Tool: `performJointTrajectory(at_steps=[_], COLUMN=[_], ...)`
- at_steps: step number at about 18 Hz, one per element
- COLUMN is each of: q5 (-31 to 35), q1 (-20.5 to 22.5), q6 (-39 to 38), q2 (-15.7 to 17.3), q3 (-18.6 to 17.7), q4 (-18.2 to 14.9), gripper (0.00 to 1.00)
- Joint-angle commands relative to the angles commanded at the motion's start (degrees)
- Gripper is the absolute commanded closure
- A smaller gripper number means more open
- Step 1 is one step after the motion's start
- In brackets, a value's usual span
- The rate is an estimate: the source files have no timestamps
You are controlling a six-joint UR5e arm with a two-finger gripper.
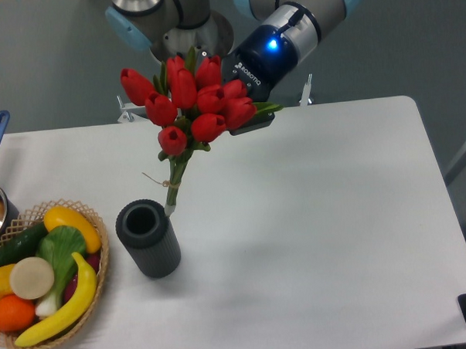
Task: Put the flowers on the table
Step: 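Lift the red tulip bouquet up out of the black vase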
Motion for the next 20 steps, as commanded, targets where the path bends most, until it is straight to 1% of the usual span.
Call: performJointTrajectory(at_steps=[9,14,16,19,20], q5=[0.26,2.54,5.78,14.03,16.76], q1=[1.23,1.76,1.76,2.11,2.2], q6=[-0.35,-0.26,-0.18,-0.26,-0.26], q2=[0.88,1.32,1.32,1.58,2.19], q3=[-0.35,0.53,0.88,0.97,0.88], q4=[-0.09,-0.09,-0.09,-0.17,-0.18], gripper=[0.68,0.68,0.68,0.68,0.68])
